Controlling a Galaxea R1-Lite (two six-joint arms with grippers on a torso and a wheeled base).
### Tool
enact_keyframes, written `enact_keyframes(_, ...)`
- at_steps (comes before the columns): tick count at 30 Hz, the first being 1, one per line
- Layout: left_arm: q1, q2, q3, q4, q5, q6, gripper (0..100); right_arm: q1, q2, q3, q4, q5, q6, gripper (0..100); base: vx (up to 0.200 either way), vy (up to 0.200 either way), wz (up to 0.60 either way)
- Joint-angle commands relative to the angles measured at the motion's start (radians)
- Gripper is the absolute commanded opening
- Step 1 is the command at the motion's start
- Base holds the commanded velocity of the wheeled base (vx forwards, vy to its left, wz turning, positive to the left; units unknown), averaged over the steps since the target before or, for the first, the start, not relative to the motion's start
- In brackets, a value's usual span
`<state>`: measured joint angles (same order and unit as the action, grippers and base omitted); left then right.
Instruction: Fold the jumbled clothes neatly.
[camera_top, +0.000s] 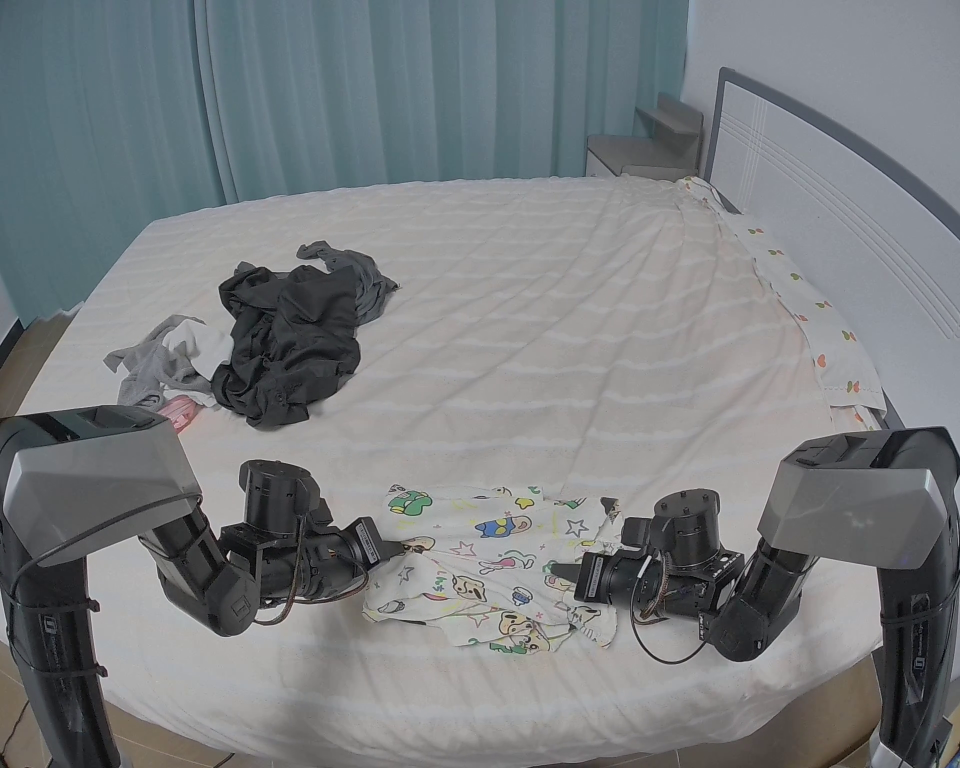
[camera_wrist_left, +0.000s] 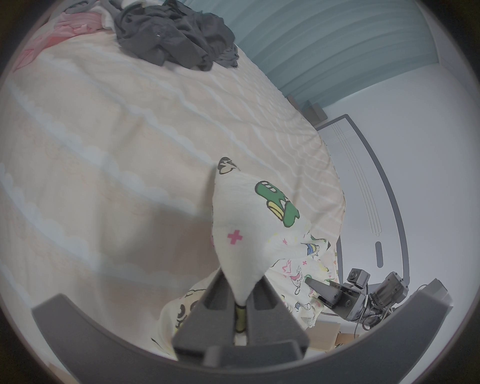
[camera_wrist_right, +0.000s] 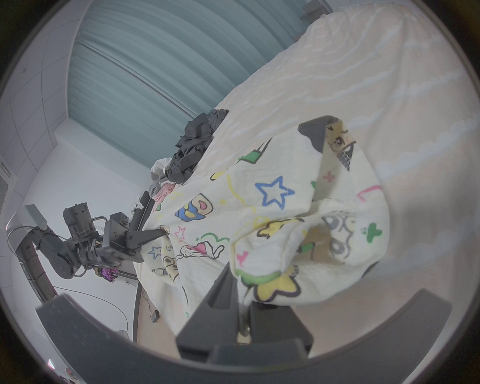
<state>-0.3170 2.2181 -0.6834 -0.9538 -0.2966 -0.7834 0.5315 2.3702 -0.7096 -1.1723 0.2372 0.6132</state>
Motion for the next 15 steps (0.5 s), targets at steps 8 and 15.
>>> enact_keyframes(8, 0.039, -0.021, 0.027, 0.000, 0.001, 0.000, 0, 0.061, -0.006, -0.091, 0.082, 0.001, -0.004, 0, 0.000, 0.200, 0.00)
enact_keyframes(15, 0.064, -0.028, 0.053, -0.003, 0.001, 0.000, 0, 0.097, -0.011, -0.160, 0.169, -0.007, -0.004, 0, 0.000, 0.200, 0.00)
